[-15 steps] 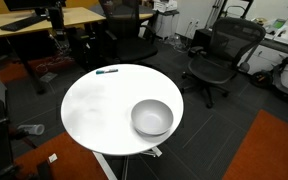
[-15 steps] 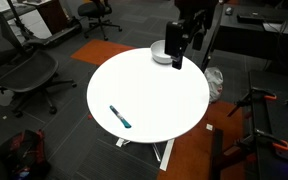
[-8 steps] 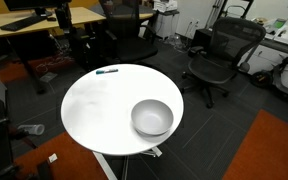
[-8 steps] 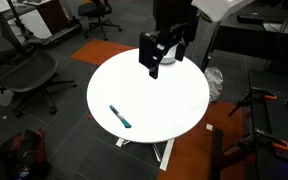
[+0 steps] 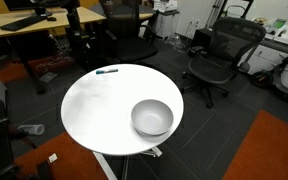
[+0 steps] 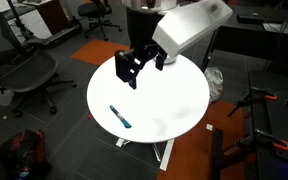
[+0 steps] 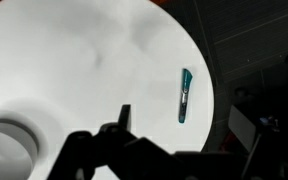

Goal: Put the pen in the bowl

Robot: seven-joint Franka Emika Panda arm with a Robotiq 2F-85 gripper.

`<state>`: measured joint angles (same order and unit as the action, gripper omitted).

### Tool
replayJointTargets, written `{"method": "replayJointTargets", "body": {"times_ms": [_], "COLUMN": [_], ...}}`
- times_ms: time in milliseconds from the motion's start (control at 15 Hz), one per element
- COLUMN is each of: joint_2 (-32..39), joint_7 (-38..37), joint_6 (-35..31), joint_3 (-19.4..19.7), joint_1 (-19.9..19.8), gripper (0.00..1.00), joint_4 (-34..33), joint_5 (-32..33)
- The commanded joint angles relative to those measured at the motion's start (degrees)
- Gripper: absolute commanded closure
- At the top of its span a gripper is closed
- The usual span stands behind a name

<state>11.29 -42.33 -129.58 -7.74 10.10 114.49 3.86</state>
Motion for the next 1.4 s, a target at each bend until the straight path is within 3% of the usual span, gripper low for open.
{"method": "replayJointTargets", "body": {"times_ms": [0,667,1333], "joint_2": [5.1,16.8,25.7], "joint_7": [-2.4,-1.6,0.9], "joint_6": [0.0,-2.9,-2.7], "joint_3": [1.2,4.2,5.0], "joint_1": [2.1,6.2,6.5], "gripper": [0.00,0.00,0.00], "joint_4": [-5.4,-14.4,-21.3], "joint_5": [2.4,3.4,1.1]}}
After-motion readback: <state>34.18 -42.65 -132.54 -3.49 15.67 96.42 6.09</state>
